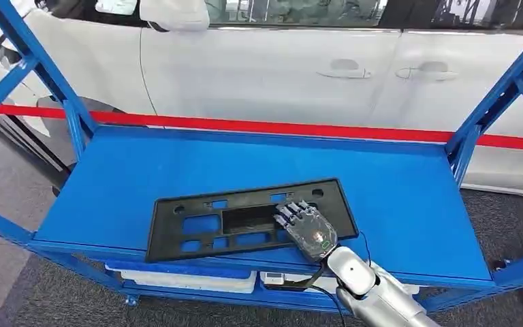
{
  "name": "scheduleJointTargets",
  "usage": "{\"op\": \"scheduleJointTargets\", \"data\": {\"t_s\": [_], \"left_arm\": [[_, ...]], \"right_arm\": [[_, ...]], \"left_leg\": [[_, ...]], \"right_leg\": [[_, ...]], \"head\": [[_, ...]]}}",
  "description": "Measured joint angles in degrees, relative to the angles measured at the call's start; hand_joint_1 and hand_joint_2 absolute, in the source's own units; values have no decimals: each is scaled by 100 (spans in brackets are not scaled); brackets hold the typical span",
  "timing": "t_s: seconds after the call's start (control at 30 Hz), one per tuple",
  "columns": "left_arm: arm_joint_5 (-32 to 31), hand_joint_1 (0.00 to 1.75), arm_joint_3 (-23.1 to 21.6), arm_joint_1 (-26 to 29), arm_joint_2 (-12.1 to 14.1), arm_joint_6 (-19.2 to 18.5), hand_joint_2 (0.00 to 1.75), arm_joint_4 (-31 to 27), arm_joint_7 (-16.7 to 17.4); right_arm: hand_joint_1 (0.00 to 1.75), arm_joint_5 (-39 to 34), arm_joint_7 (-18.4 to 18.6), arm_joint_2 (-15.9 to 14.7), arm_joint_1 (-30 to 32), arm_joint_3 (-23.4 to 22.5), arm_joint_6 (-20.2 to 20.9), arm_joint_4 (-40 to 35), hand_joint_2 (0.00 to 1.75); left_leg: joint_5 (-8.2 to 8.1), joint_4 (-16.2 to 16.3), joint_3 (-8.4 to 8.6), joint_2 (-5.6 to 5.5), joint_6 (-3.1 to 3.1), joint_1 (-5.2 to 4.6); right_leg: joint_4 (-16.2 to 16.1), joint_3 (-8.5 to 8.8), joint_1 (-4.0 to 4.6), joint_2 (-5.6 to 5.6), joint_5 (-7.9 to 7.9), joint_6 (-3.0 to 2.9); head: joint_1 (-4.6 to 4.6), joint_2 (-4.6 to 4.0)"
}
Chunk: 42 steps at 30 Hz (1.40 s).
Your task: Take the parts from the cabinet and place them on the table.
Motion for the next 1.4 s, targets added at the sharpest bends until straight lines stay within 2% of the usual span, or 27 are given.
{"op": "scheduleJointTargets", "data": {"t_s": [0.07, 0.1, 0.13, 0.2, 0.27, 0.3, 0.37, 0.4, 0.43, 0.47, 0.5, 0.57, 0.6, 0.63, 0.73, 0.77, 0.8, 0.83, 1.07, 1.1, 1.17, 1.2, 1.23, 1.27, 1.3, 1.37, 1.4], "left_arm": [[-7, 0, 0, -12, 2, 0, 0, 0, 0], [-11, 0, 0, -14, 2, 0, 0, 0, 0], [-18, 0, -2, -17, 2, -7, 0, 0, 0], [-20, 0, -2, 3, 2, -15, 0, 0, 0], [-20, 0, -2, -1, -7, -32, 0, 0, 0], [-22, 0, -2, -9, -4, -37, 0, 0, 0], [-24, 0, -2, -16, -4, -37, 0, 0, 0], [-26, 0, 0, -15, -4, -39, 0, 0, 0], [-26, 0, 0, -11, -4, -39, 0, 0, 0], [-37, 0, 0, -9, -4, -42, 0, 0, 0], [-48, 0, 0, -12, -4, -46, 0, 0, 2], [-59, 0, 0, -1, -11, -55, 0, 0, 2], [-59, 0, 0, -1, -20, -55, 0, 0, 2], [-59, 0, 0, -5, -28, -55, 0, 0, 2], [-64, 0, 2, -2, -31, -50, 0, 0, 0], [-64, 0, 4, -3, -31, -41, 0, 0, 0], [-64, 0, 9, -1, -31, -39, 0, 0, -2], [-64, 0, 11, -5, -31, -37, 0, 0, -4], [-64, 0, 13, -5, -31, -35, 0, 0, -4], [-66, 0, 22, -3, -33, -37, 0, 0, -11], [-66, 0, 44, 22, -39, -33, 0, 0, -17], [-57, 0, 133, 50, -39, 15, 0, 0, -39], [-48, 0, 184, 56, -57, 31, 0, 0, -65], [-31, 0, 206, 61, -66, 44, 0, 0, -81], [-24, 0, 230, 72, -74, 46, 0, 0, -87], [-24, 0, 304, 85, -107, 68, 0, 0, -109], [-24, 0, 326, 85, -120, 85, 0, 0, -122]], "right_arm": [[171, 0, 2, 0, -16, -2, 0, 26, 175], [171, 0, 2, 0, -35, 0, 2, 33, 175], [171, -2, 7, 0, -57, -2, 4, 53, 175], [171, -4, 9, 0, -79, -4, 13, 92, 175], [169, -13, 22, 0, -82, -24, 15, 98, 175], [168, -18, 22, 0, -83, -35, 22, 109, 175], [169, -22, 39, 2, -70, -37, 31, 116, 175], [171, -24, 39, 2, -62, -39, 31, 122, 175], [171, -24, 39, 2, -57, -39, 33, 127, 175], [171, -26, 39, 2, -54, -39, 35, 127, 175], [171, -28, 39, 2, -53, -39, 35, 127, 175], [169, -53, 39, 33, -56, -42, 68, 124, 175], [169, -96, 29, 65, -57, -46, 105, 122, 175], [169, -160, -9, 99, -60, -48, 144, 96, 175], [173, -398, -184, 149, 11, -44, 251, -112, 175], [173, -441, -208, 149, 38, -39, 264, -212, 175], [171, -487, -223, 149, 50, -35, 301, -277, 175], [175, -517, -227, 149, 55, -33, 313, -306, 175], [173, -531, -232, 149, 58, -33, 317, -317, 175], [175, -659, -303, 140, 88, -33, 319, -402, 175], [175, -842, -411, 87, 157, -33, 319, -558, 175], [175, -1559, -820, -201, 338, 15, 183, -1109, 175], [175, -2180, -1053, -554, 500, 116, 66, -1697, 175], [175, -2434, -1176, -674, 570, 151, 19, -1907, 175], [175, -2657, -1303, -752, 637, 171, -5, -2058, 175], [175, -3425, -1693, -929, 843, 208, -140, -2523, 175], [175, -3912, -1935, -966, 942, 210, -230, -2834, 175]], "left_leg": [[449, -925, 465, -10, 18, 10], [412, -1203, 562, -44, 48, -9], [423, -1187, 553, -49, 123, -14], [412, -1190, 558, -47, 183, -31], [475, -1256, 618, -30, 277, 19], [482, -1261, 613, -39, 290, 23], [491, -1259, 595, -29, 329, 23], [488, -1254, 589, -28, 332, 22], [488, -1253, 591, -29, 331, 22], [485, -1253, 599, -29, 327, 23], [481, -1253, 612, -32, 323, 23], [464, -1253, 653, -33, 296, 23], [457, -1252, 650, -30, 279, 19], [435, -1223, 630, -25, 228, -11], [458, -1281, 653, 8, 111, 23], [426, -1240, 642, 9, 73, 22], [321, -1115, 607, 13, 40, 33], [222, -989, 552, 13, 24, 33], [147, -884, 505, 13, 15, 33], [-144, -385, 271, 15, -17, 40], [-444, 345, -63, 15, -58, 44], [175, -387, 273, 17, -83, 54], [357, -1160, 603, -72, -30, 45], [374, -1143, 584, -67, 89, 45], [369, -1144, 566, -66, 112, 33], [398, -1177, 584, -63, 215, 30], [422, -1193, 592, -67, 258, 45]], "right_leg": [[31, 27, -1, 5, -35, 39], [87, 18, 47, 16, -72, 85], [85, 19, 42, 43, -82, 109], [65, 42, 31, 31, -76, 154], [131, 34, 14, 31, -133, 217], [333, -58, 12, 62, -297, 244], [1165, -442, -30, 85, -735, 281], [1578, -639, -44, 89, -883, 297], [1785, -748, -56, 88, -886, 309], [1711, -726, -70, 88, -759, 309], [1431, -598, -80, 87, -543, 301], [449, -132, -73, 56, -24, 235], [173, -18, -47, -21, -34, 186], [46, 22, -5, -35, -67, 166], [48, 14, 32, 12, -55, 114], [-48, 48, -35, 5, 1, 64], [-75, 75, -26, -20, 13, 45], [-80, 78, -24, -19, 17, 35], [-80, 76, -26, -24, 17, 16], [-79, 69, -17, -32, 15, 1], [-73, 69, -8, -38, 9, -7], [-29, 101, -26, -19, -34, 34], [92, 78, 17, -13, -122, 133], [96, 62, 12, 11, -123, 152], [91, 60, 15, -3, -121, 163], [86, 53, 2, -4, -126, 234], [180, 17, -31, 14, -216, 262]], "head": [[0, 0], [0, 0], [0, 0], [0, 0], [0, 0], [2, 0], [0, 0], [2, 0], [0, 0], [2, 0], [2, 0], [2, 0], [2, 0], [2, 0], [2, 0], [0, 0], [0, 0], [-2, 0], [0, 0], [0, 0], [0, 0], [0, 0], [0, 0], [2, 0], [0, 0], [0, 0], [2, 0]]}}
